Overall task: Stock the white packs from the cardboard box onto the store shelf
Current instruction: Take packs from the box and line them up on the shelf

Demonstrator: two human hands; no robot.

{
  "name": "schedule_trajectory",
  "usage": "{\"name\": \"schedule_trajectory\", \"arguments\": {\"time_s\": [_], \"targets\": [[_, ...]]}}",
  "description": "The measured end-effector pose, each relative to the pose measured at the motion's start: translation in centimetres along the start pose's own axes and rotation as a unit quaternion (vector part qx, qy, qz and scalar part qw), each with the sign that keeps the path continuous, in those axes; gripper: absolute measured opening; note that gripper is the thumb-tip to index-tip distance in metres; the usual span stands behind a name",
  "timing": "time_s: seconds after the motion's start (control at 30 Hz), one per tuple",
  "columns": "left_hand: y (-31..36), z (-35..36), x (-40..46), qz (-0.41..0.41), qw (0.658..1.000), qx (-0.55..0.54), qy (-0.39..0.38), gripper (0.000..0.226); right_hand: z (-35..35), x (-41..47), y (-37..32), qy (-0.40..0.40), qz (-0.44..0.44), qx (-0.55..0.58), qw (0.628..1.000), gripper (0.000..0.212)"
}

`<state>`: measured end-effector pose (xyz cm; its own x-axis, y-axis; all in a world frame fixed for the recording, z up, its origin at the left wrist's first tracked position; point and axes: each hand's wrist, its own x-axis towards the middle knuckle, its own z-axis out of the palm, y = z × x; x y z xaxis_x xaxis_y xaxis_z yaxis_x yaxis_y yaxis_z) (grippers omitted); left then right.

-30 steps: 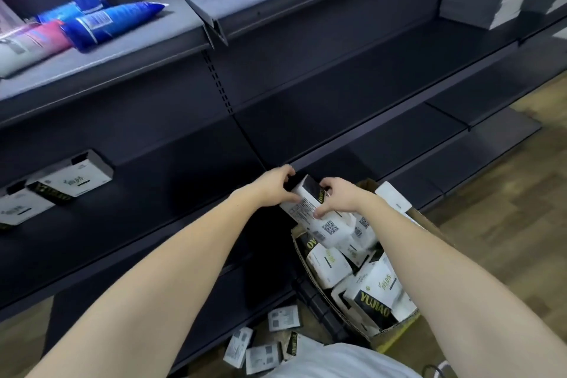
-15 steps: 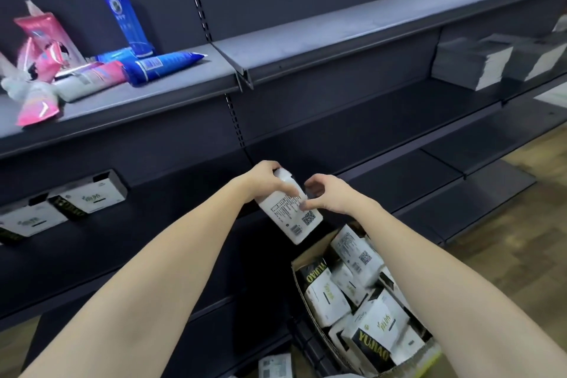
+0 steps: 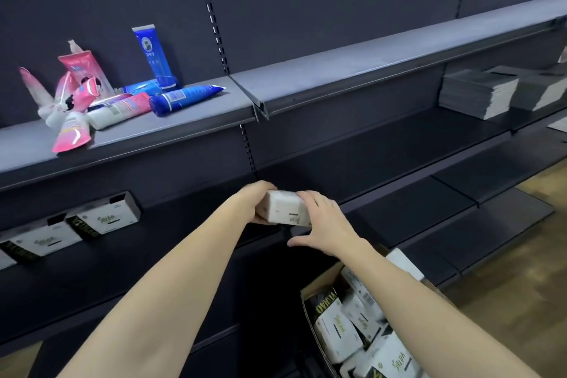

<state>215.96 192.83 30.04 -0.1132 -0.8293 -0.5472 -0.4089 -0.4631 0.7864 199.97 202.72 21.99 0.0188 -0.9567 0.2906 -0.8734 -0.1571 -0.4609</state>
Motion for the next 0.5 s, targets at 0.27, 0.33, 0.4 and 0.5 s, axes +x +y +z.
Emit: {"name": "schedule_trajectory", "arguments": {"time_s": [0.27,0.33,0.4,0.5], "targets": [[-0.8,-2.9,1.4,0.031,0.991,0.118,0.049,0.046,0.6,3.8,-1.5,0.010,0.040,0.001,0.999,0.065],[-1.7,-4.7,2.3,0.066,0.984,0.138,0.088,0.042,0.5,5.2,-2.3,-0.022,0.040,0.014,0.999,0.064],[-2.7,-6.8,2.8,0.096,0.980,0.136,0.108,0.029,0.5,6.7,-3.1,-0.040,0.058,0.061,0.996,0.067],[-4.4,-9.9,3.3,0.116,0.979,0.126,0.112,0.016,1.1,9.0,-4.7,-0.068,0.090,0.125,0.986,0.084]]}}
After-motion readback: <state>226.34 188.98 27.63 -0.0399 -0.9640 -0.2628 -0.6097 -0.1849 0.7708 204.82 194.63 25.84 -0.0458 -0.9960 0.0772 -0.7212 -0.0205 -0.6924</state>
